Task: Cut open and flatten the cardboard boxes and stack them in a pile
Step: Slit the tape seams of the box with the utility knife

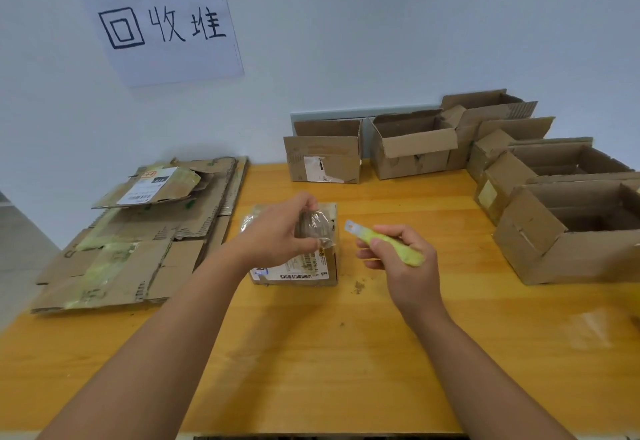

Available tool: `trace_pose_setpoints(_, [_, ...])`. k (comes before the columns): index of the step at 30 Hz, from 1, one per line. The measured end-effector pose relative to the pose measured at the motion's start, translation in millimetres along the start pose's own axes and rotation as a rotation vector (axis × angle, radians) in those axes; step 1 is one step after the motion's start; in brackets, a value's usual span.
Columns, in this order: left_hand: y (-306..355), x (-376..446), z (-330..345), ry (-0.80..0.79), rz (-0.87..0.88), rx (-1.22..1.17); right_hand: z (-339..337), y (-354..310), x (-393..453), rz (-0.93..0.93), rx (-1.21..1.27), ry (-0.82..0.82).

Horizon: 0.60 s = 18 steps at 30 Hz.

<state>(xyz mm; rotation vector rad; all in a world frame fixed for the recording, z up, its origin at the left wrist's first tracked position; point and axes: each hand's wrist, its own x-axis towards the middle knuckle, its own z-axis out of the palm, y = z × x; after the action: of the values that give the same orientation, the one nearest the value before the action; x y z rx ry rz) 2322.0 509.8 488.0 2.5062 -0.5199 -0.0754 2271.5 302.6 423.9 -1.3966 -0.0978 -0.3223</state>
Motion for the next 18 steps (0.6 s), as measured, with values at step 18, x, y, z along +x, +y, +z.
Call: trace_pose_setpoints(18, [10.2,-59.1,32.5,0.426,0.029,-0.068,34.8,17.0,33.1,-0.114,-0.355,-0.156])
